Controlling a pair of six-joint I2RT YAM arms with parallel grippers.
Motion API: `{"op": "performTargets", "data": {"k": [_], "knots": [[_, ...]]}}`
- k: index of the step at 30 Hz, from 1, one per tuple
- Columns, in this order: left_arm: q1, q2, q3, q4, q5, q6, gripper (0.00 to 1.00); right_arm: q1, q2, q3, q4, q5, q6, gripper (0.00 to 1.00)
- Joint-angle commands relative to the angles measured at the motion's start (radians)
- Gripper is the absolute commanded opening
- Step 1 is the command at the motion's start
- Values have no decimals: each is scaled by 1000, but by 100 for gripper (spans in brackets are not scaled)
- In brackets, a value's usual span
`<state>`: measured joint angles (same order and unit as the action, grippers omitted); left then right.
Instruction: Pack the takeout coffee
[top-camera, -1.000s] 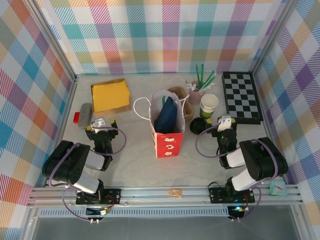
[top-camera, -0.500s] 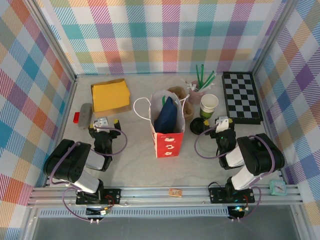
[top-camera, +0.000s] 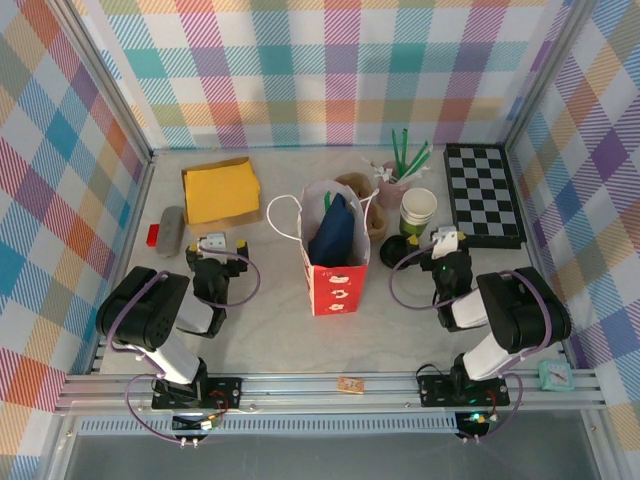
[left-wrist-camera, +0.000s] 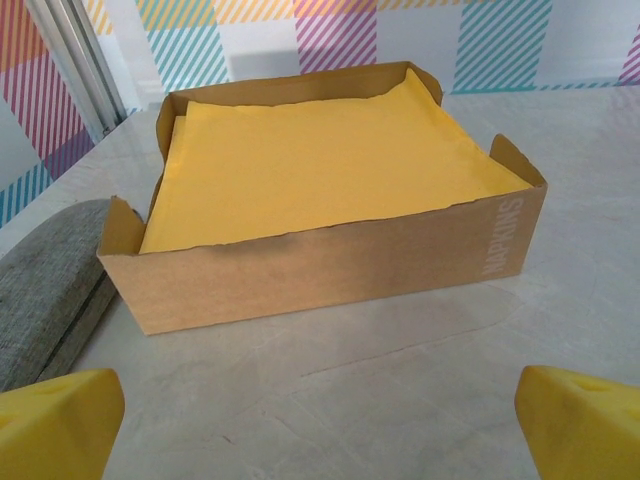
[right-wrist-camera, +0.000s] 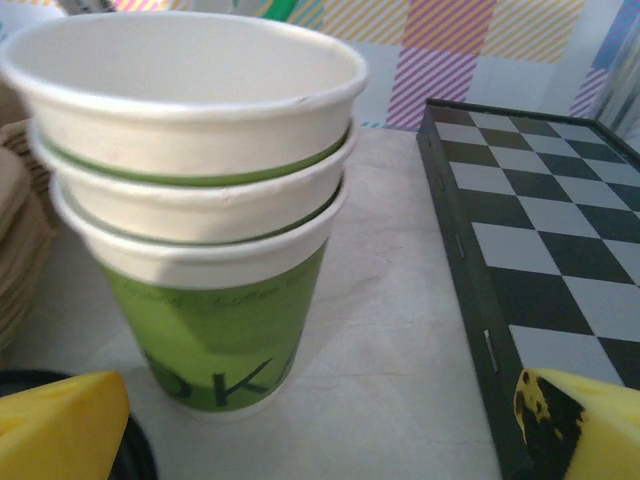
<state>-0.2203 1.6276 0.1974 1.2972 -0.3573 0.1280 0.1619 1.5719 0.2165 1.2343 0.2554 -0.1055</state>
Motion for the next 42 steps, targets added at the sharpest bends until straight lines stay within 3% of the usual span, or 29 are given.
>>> {"op": "performTargets", "data": {"k": [1, 4, 8, 10, 35, 38, 42], "knots": [[13, -21, 44, -68, 32, -5, 100, -32, -32, 84, -180, -5, 66, 99], [39, -43, 105, -209, 61, -33, 100, -86, -36, 161, -341, -51, 119, 99], [109, -49, 205, -419, 173, -85, 100, -106, -36, 173, -362, -64, 141, 99], [141, -48, 218, -444, 223, -103, 100, -107, -36, 174, -363, -64, 141, 99], [145, -48, 217, -442, 229, -105, 100, -109, -38, 171, -358, -66, 138, 99], [145, -48, 216, -440, 229, -105, 100, -120, -42, 181, -385, -248, 82, 99], [145, -48, 217, -443, 209, -110, 100, -164, -36, 200, -415, -328, 108, 99]]}}
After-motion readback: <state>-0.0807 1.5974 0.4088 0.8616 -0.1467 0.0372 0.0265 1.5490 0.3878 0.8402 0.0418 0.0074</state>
